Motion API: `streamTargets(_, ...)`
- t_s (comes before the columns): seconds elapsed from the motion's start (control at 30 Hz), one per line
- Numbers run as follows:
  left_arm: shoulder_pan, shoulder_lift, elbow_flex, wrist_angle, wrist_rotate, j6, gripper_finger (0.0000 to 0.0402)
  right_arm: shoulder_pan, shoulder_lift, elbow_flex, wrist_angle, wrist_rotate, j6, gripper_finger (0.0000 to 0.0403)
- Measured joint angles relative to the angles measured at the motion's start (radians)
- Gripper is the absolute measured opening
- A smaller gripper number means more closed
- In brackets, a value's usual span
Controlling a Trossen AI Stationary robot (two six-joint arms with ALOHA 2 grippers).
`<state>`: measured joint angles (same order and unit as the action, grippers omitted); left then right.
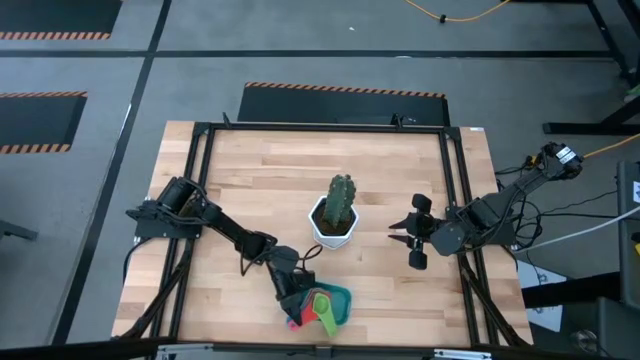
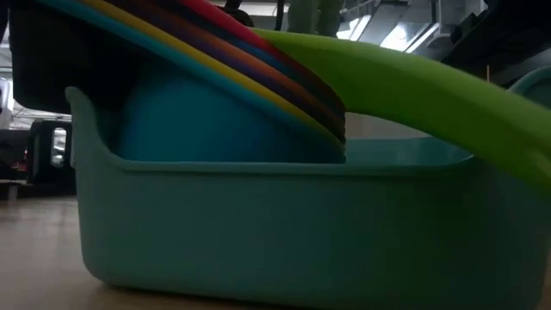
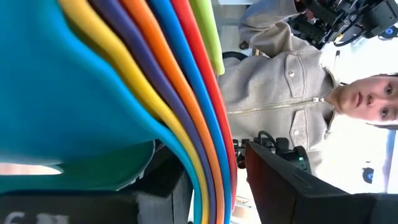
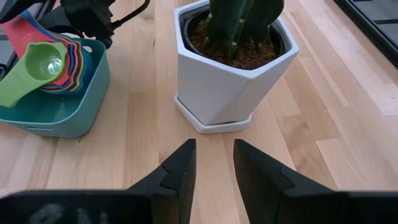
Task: Nest measuring cups in basket
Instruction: Put the nested measuring cups into the green bin
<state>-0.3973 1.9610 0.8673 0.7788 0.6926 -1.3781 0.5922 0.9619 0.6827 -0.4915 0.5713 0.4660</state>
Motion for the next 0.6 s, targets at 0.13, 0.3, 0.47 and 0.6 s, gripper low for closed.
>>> streamTargets(0.13, -0.001, 0.000, 0.000, 0.001, -0.050, 0.000, 0.0133, 0.000, 0.000, 0.000, 0.000, 0.000, 0.000, 0.0113)
streamTargets(0.3, 0.001, 0.000, 0.000, 0.003, -0.100, -0.004, 0.0133, 0.000, 0.000, 0.000, 0.001, 0.000, -0.001, 0.0113)
streamTargets(0.47, 0.001, 0.000, 0.000, 0.002, -0.085, -0.005, 0.0133, 0.000, 0.000, 0.000, 0.001, 0.000, -0.003, 0.0113)
streamTargets(0.6, 0.001, 0.000, 0.000, -0.003, -0.015, -0.007, 0.0133, 0.000, 0.000, 0.000, 0.001, 0.000, -0.003, 0.0113)
